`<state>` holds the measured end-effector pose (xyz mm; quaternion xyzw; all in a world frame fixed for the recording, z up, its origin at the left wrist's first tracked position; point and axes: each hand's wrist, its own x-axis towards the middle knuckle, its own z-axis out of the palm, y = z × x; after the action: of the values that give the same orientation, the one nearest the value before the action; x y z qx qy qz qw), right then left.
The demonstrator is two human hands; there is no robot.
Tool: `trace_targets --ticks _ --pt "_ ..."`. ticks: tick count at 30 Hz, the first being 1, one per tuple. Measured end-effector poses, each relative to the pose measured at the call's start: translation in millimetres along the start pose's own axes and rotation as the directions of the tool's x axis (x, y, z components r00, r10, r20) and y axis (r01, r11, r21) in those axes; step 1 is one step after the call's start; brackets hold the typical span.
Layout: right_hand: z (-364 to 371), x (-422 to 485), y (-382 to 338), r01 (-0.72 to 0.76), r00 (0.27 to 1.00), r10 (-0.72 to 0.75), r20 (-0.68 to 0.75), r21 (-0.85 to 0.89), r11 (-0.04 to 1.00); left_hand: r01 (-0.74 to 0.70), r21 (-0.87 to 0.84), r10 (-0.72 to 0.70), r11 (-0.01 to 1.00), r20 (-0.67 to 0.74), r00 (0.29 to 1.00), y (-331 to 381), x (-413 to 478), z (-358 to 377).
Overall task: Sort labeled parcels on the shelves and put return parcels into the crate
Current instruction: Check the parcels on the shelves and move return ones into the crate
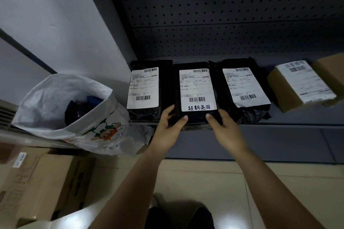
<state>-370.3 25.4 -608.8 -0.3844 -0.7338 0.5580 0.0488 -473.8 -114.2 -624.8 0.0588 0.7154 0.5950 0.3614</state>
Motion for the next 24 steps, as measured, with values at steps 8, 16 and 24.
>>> trace_targets --ticks 8,16,24 --pt "-3.9 -1.9 3.3 -0.064 0.998 0.062 0.018 0.118 0.991 -0.053 -0.123 0.054 0.991 0.008 0.998 5.5 -8.5 2.0" --pt "-16.7 -19.6 -21.1 0.138 0.99 -0.138 -0.027 0.378 0.916 -0.261 -0.21 0.286 0.942 0.096 0.953 27.6 -17.0 -4.5" --pt "-30.4 -30.8 -33.1 0.255 0.966 -0.244 -0.086 0.476 0.842 -0.325 -0.285 0.377 0.902 0.149 0.914 48.2 -20.2 -6.2"
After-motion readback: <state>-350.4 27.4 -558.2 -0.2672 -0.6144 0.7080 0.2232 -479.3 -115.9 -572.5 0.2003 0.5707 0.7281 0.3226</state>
